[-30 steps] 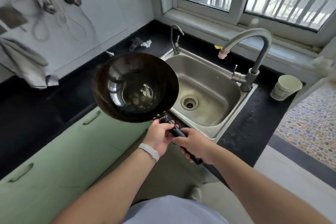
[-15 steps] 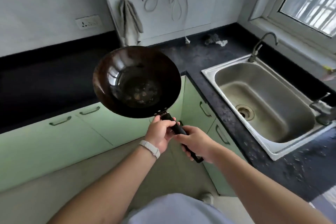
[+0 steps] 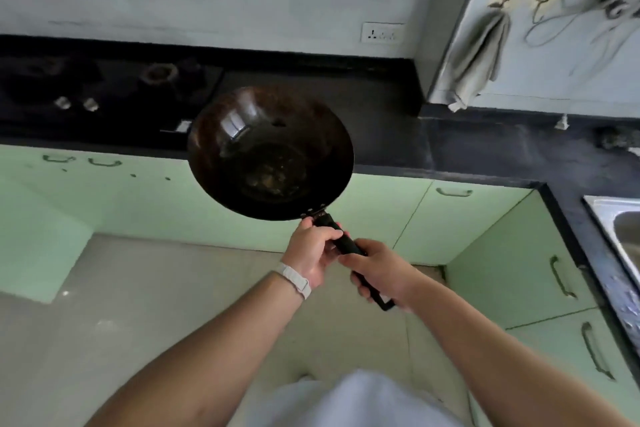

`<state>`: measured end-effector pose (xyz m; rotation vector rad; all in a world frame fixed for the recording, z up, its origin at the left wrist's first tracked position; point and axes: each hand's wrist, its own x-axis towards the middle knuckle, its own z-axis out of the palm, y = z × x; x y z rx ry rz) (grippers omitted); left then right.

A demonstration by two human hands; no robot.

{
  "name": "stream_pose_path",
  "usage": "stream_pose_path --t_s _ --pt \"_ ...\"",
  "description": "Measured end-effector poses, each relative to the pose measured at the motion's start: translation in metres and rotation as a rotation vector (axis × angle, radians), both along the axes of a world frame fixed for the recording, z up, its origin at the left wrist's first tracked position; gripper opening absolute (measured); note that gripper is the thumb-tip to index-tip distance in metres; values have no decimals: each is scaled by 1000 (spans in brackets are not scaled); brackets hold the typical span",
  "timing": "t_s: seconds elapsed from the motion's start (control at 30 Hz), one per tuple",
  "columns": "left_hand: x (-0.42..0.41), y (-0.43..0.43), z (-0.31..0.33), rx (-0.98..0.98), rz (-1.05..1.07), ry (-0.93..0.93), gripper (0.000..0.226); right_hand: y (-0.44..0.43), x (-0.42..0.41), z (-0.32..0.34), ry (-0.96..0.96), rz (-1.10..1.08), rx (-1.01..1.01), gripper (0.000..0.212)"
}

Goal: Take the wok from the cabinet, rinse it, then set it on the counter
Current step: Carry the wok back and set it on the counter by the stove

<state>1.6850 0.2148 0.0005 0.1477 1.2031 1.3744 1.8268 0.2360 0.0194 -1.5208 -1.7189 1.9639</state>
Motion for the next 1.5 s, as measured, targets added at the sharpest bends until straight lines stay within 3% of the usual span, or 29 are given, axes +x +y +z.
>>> stream_pose_path --t_s 0.27,0.43,1.03,1.37,1.5 --pt "-88 -33 0 33 234 -32 35 2 -97 9 -55 249 8 19" --pt "-125 -37 -1 35 353 -32 37 15 -141 5 -29 377 -21 14" --pt "-296 26 6 -52 885 38 41 129 -367 -9 72 905 -104 14" --pt "-382 -52 18 34 1170 27 33 70 -493 -6 118 1212 -101 11" --pt "-429 -106 3 87 1216 10 34 21 -551 -12 91 1272 -92 22"
